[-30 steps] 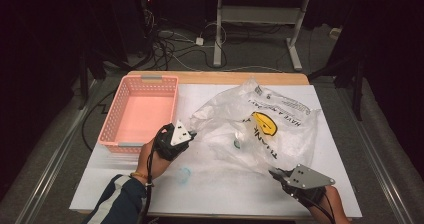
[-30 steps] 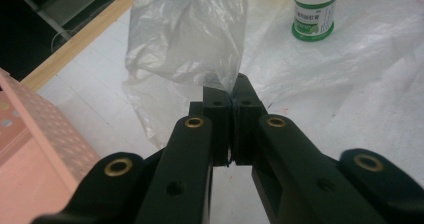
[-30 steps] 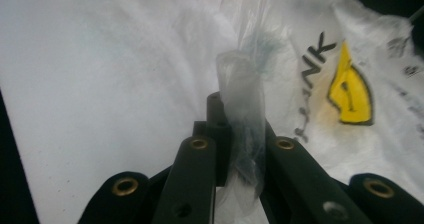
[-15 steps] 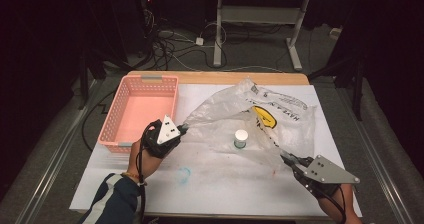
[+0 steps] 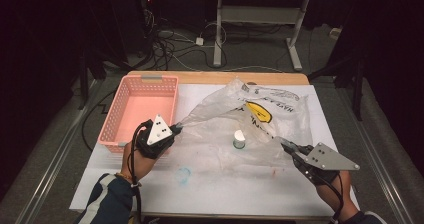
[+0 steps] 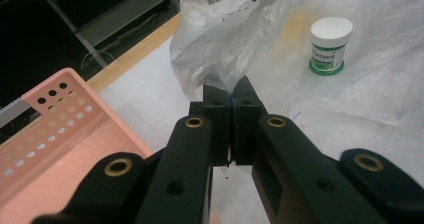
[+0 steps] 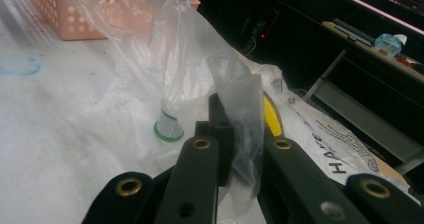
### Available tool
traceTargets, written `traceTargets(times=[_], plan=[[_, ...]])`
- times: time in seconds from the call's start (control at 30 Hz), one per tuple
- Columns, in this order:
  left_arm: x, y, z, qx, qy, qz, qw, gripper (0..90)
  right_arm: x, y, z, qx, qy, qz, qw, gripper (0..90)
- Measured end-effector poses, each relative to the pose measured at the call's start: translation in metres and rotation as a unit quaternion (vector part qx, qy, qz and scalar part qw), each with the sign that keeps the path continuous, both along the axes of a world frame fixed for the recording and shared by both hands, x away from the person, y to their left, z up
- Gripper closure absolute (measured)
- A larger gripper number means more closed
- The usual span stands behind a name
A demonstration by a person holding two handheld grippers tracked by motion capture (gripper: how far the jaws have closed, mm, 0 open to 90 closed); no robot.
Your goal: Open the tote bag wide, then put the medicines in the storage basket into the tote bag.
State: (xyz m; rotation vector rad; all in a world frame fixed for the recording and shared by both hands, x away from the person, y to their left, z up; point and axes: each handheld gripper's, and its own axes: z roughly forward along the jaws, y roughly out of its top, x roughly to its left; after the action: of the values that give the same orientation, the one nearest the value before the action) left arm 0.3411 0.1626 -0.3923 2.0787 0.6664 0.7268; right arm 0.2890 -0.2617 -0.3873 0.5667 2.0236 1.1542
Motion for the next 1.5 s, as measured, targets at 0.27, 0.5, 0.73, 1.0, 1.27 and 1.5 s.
traceTargets(times=[0.27, 0.5, 0.73, 1.0, 1.27, 1.5], plan=[[-0.005, 0.0, 0.007, -0.001, -0.008, 0.002, 1.0, 86.0, -0.001, -0.002, 0.007, 0.009, -0.016, -0.005, 0.9998, 89.1], [-0.017, 0.003, 0.013, 0.001, -0.017, 0.0, 0.9999, 86.0, -0.007, 0.001, 0.015, 0.013, -0.023, 0.006, 0.9996, 89.1], [-0.026, 0.012, 0.018, -0.008, -0.018, 0.001, 0.9998, 86.0, -0.008, 0.011, 0.02, 0.011, -0.024, 0.024, 0.9994, 89.1], [-0.028, 0.014, 0.032, -0.01, -0.034, -0.004, 0.9994, 85.7, -0.015, 0.018, 0.032, 0.016, -0.038, 0.04, 0.9983, 89.1], [-0.017, 0.016, 0.064, -0.025, -0.058, -0.003, 0.998, 85.7, -0.016, 0.013, 0.059, 0.03, -0.067, 0.025, 0.997, 89.2], [-0.001, 0.006, 0.083, -0.031, -0.065, -0.013, 0.9973, 85.6, -0.004, 0.003, 0.081, 0.044, -0.081, 0.006, 0.9957, 89.2]])
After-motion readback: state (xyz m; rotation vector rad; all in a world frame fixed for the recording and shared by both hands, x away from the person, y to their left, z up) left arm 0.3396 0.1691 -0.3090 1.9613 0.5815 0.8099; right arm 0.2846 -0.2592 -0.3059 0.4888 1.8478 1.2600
